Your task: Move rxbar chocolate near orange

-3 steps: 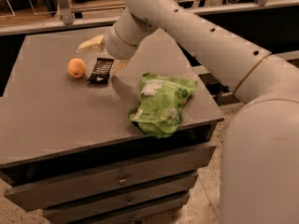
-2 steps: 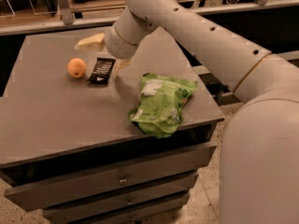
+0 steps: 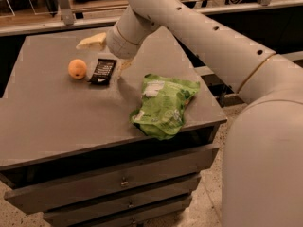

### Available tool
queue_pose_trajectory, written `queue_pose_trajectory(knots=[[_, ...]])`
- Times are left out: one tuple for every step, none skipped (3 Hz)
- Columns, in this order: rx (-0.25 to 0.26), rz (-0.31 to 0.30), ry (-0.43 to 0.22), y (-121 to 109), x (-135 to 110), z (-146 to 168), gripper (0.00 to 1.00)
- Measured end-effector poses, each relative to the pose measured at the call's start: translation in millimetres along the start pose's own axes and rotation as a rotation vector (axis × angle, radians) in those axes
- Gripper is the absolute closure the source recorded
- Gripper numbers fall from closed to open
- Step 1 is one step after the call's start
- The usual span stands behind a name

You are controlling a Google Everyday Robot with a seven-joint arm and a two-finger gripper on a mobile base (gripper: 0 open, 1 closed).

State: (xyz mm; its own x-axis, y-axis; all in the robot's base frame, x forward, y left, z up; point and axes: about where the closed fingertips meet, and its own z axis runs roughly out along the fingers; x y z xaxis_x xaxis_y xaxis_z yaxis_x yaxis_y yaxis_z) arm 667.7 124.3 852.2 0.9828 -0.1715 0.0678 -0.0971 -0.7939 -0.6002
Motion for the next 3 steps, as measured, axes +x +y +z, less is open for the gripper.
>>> queue_pose_trajectory(knots=[[0.0, 0.0, 0.0, -0.3, 0.0, -0.4, 0.0], [0.0, 0.0, 0.0, -0.8, 0.1, -1.0, 0.16], [0.0, 0.0, 0.0, -2.9, 0.3, -3.8, 0.19]])
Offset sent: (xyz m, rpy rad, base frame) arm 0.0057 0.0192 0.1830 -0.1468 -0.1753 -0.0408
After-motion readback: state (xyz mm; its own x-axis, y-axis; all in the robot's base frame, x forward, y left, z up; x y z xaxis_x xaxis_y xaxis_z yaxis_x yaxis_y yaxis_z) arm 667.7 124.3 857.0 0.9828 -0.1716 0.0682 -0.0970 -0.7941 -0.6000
